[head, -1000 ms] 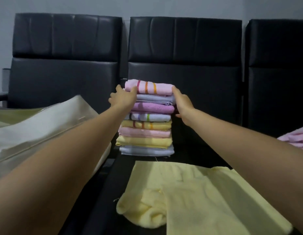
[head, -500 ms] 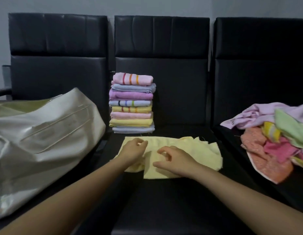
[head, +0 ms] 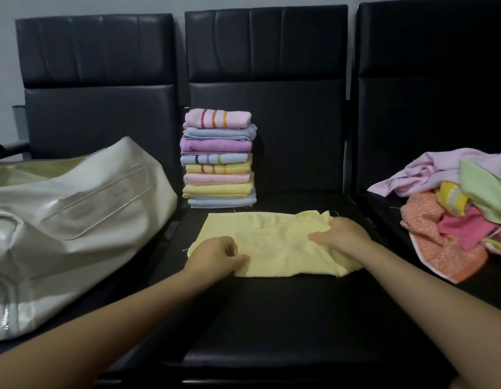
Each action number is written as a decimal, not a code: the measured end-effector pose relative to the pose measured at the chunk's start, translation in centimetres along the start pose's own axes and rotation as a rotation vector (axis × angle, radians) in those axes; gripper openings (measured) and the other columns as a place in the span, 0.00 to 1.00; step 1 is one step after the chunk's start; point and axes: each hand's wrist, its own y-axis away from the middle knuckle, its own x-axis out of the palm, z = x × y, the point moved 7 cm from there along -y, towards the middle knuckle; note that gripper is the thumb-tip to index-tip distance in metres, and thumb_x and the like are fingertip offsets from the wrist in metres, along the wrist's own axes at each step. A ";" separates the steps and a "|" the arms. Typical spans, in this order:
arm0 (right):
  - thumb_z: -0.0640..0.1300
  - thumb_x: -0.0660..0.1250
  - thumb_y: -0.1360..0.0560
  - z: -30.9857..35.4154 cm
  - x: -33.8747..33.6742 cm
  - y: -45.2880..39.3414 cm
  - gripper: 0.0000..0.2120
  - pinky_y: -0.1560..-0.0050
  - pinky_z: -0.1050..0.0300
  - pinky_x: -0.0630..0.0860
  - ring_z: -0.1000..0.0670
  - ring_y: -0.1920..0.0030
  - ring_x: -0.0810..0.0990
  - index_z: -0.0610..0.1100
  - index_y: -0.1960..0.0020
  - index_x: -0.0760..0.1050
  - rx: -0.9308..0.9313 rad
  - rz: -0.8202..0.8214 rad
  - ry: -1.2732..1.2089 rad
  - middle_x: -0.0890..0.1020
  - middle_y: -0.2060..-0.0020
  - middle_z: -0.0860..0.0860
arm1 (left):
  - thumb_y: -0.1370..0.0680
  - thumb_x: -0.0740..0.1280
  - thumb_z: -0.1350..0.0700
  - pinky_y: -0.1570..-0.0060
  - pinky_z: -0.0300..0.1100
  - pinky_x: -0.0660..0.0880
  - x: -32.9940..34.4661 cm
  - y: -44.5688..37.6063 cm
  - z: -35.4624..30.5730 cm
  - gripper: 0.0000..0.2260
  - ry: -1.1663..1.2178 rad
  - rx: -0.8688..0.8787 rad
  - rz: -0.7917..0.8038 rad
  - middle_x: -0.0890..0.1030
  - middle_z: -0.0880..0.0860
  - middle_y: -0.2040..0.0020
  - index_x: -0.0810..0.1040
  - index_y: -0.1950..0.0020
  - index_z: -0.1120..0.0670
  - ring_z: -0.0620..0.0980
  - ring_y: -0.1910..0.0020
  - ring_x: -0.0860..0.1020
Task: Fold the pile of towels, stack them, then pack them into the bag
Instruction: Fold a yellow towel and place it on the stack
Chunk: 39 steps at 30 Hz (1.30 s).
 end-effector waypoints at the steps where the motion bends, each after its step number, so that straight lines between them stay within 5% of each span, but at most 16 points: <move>1: 0.61 0.68 0.29 0.2 0.0 0.0 0.24 0.58 0.56 0.71 0.49 0.51 0.77 0.44 0.42 0.75 -0.019 0.012 -0.069 0.79 0.49 0.49 | 0.23 0.69 0.47 0.65 0.36 0.67 0.3 0.0 -0.4 0.12 0.058 0.018 0.016 0.75 0.46 0.64 0.71 0.63 0.50 0.42 0.64 0.73; 4: 0.53 0.71 0.29 1.1 -1.0 -0.1 0.13 0.65 0.57 0.69 0.51 0.58 0.78 0.45 0.53 0.76 -0.094 -0.005 -0.221 0.79 0.57 0.50 | 0.21 0.65 0.55 0.66 0.36 0.70 -0.2 -0.6 -1.6 0.15 0.397 -0.001 -0.013 0.72 0.49 0.66 0.68 0.66 0.53 0.46 0.65 0.72; 7: 0.48 0.71 0.28 1.9 -3.2 0.1 0.09 0.61 0.56 0.74 0.51 0.58 0.79 0.44 0.53 0.77 -0.107 -0.059 -0.584 0.80 0.58 0.49 | 0.20 0.59 0.60 0.56 0.44 0.77 -2.9 -2.3 -1.9 0.09 0.940 -0.111 -0.215 0.76 0.53 0.57 0.73 0.59 0.53 0.52 0.54 0.76; 9: 0.46 0.71 0.26 2.1 -4.9 0.4 0.10 0.52 0.50 0.79 0.47 0.52 0.81 0.42 0.49 0.79 -0.111 -0.086 -0.812 0.82 0.54 0.46 | 0.20 0.58 0.60 0.64 0.40 0.77 -4.1 -3.2 -1.9 0.08 1.379 -0.158 -0.265 0.77 0.52 0.58 0.75 0.53 0.53 0.48 0.62 0.78; 11: 0.47 0.70 0.25 2.4 -5.9 0.8 0.08 0.47 0.50 0.79 0.46 0.49 0.82 0.43 0.50 0.79 -0.140 -0.078 -1.001 0.83 0.53 0.46 | 0.20 0.56 0.59 0.76 0.34 0.68 -4.8 -3.7 -1.8 0.08 1.480 -0.183 -0.296 0.73 0.49 0.64 0.73 0.55 0.52 0.43 0.74 0.70; 16: 0.51 0.69 0.25 2.1 -5.3 0.9 0.07 0.37 0.44 0.74 0.46 0.43 0.78 0.49 0.50 0.77 -0.080 -0.027 -1.227 0.80 0.47 0.49 | 0.21 0.58 0.56 0.63 0.41 0.66 -4.4 -3.6 -1.0 0.09 0.919 -0.165 -0.323 0.68 0.50 0.64 0.70 0.61 0.52 0.47 0.64 0.67; 20: 0.51 0.66 0.23 2.2 -5.6 2.1 0.08 0.38 0.43 0.75 0.46 0.45 0.79 0.46 0.50 0.78 -0.167 -0.025 -1.113 0.80 0.52 0.50 | 0.21 0.57 0.55 0.62 0.43 0.63 -5.0 -2.8 -0.1 0.09 0.865 -0.106 -0.377 0.67 0.50 0.62 0.70 0.61 0.52 0.47 0.62 0.65; 27: 0.47 0.68 0.24 3.7 -7.7 8.0 0.14 0.62 0.64 0.74 0.55 0.62 0.77 0.35 0.48 0.75 -0.470 -0.028 -0.908 0.78 0.62 0.50 | 0.22 0.59 0.55 0.65 0.42 0.65 -7.5 0.8 -0.4 0.08 0.945 -0.087 -0.430 0.72 0.49 0.64 0.73 0.60 0.52 0.47 0.63 0.70; 30: 0.48 0.69 0.24 4.1 -5.9 11.1 0.14 0.60 0.60 0.74 0.51 0.60 0.78 0.37 0.50 0.76 -0.478 0.129 -0.847 0.78 0.60 0.47 | 0.27 0.62 0.53 0.60 0.43 0.69 -7.1 2.4 -0.8 0.06 0.838 0.083 -0.286 0.77 0.49 0.62 0.76 0.59 0.53 0.47 0.59 0.74; 33: 0.51 0.70 0.26 4.7 -2.8 14.3 0.12 0.60 0.63 0.69 0.56 0.61 0.75 0.42 0.55 0.78 -0.522 0.336 -0.576 0.77 0.62 0.51 | 0.23 0.66 0.51 0.62 0.35 0.69 -5.2 4.6 -1.3 0.04 0.511 0.266 -0.016 0.78 0.43 0.61 0.79 0.55 0.47 0.37 0.64 0.75; 36: 0.54 0.70 0.26 4.7 0.5 17.1 0.10 0.68 0.69 0.65 0.61 0.70 0.70 0.48 0.57 0.76 -0.573 0.481 -0.236 0.73 0.70 0.57 | 0.22 0.66 0.43 0.55 0.33 0.72 -2.2 6.7 -0.6 0.05 0.035 0.314 0.249 0.81 0.39 0.55 0.81 0.51 0.39 0.36 0.56 0.78; 39: 0.60 0.66 0.25 4.3 2.1 18.0 0.14 0.62 0.67 0.68 0.59 0.63 0.73 0.49 0.55 0.77 -0.597 0.503 0.001 0.75 0.65 0.58 | 0.22 0.65 0.44 0.50 0.37 0.73 -0.5 7.5 0.6 0.05 -0.198 0.280 0.343 0.79 0.37 0.59 0.79 0.55 0.39 0.39 0.56 0.77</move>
